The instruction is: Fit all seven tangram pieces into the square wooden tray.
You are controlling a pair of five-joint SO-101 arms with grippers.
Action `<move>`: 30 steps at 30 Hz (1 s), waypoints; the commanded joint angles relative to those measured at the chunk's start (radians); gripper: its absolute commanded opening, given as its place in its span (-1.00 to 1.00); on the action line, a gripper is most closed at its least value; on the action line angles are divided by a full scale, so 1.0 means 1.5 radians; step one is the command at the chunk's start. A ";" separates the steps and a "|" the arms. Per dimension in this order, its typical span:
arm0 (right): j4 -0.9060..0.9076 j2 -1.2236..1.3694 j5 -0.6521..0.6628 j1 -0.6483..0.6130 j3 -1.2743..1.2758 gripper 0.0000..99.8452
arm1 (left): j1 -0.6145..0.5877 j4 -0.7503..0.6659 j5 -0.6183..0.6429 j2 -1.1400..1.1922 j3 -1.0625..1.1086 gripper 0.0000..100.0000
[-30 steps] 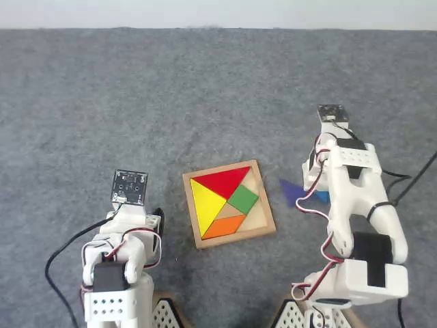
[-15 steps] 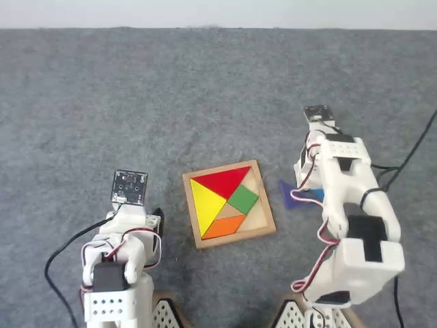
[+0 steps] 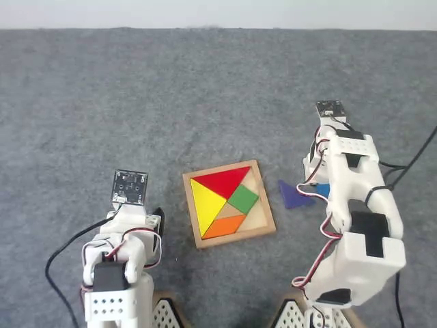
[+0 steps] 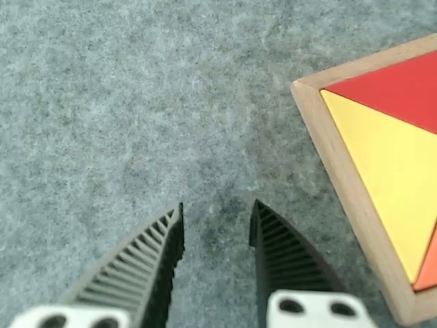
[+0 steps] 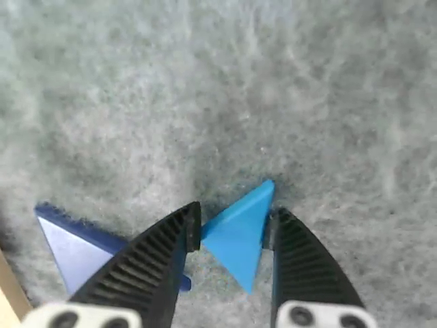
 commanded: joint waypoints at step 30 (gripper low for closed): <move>0.099 -0.101 -0.017 -0.031 -0.008 -0.55 | 0.001 0.006 -0.004 -0.018 -0.006 -0.69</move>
